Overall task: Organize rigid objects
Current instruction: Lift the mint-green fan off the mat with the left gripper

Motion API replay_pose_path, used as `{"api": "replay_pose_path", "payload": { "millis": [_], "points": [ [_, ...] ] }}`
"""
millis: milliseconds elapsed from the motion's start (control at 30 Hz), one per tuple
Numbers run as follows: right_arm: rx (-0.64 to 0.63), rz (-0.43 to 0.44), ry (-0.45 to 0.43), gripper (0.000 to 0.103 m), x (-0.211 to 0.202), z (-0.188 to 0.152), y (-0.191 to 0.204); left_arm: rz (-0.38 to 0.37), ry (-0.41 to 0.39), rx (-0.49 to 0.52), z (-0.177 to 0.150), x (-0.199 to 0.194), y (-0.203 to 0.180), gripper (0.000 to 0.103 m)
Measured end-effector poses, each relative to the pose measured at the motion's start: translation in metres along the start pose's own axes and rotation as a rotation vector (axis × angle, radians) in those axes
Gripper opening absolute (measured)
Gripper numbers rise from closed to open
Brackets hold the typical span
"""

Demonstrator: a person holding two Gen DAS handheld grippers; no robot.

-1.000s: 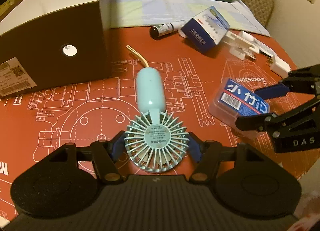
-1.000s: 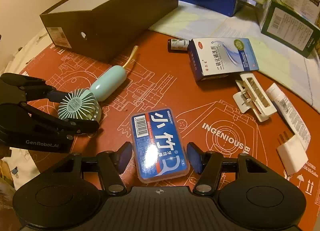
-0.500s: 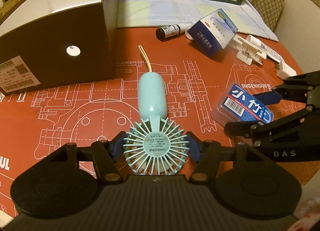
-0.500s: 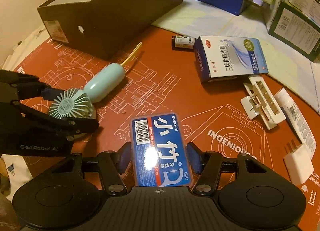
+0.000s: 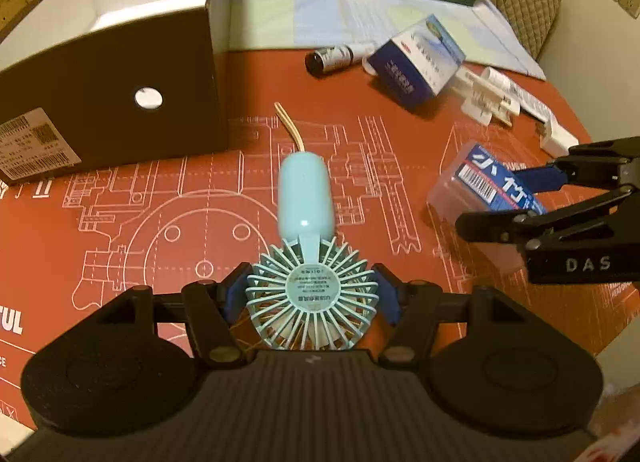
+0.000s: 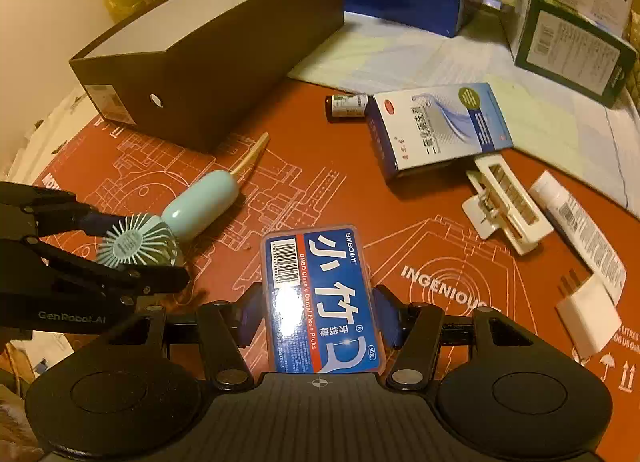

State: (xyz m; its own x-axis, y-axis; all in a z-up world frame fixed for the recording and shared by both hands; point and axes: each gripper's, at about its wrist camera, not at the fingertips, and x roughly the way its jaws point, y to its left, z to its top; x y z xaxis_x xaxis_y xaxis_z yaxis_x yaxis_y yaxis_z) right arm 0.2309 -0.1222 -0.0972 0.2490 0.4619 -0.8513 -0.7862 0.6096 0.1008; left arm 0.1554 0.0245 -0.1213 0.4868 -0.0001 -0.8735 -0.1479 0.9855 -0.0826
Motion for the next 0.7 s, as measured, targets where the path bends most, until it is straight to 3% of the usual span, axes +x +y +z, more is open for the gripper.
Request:
{"api": "replay_pose_path", "payload": {
  "millis": [367,433,467,700],
  "points": [
    [0.052,-0.019,-0.009,0.055,-0.004,-0.002,-0.012,0.001,0.024,0.015,0.022,0.011,-0.002,0.058],
    [0.058,-0.022,-0.011,0.055,-0.005,-0.002,-0.013,0.008,0.041,0.029,0.026,0.017,-0.004,0.041],
    [0.061,-0.023,-0.011,0.055,-0.005,-0.003,-0.014,0.007,0.05,0.032,0.027,0.02,-0.004,0.038],
    [0.093,-0.037,-0.014,0.055,-0.007,-0.006,-0.021,0.023,0.063,0.054,0.031,0.027,-0.003,0.033]
  ]
}}
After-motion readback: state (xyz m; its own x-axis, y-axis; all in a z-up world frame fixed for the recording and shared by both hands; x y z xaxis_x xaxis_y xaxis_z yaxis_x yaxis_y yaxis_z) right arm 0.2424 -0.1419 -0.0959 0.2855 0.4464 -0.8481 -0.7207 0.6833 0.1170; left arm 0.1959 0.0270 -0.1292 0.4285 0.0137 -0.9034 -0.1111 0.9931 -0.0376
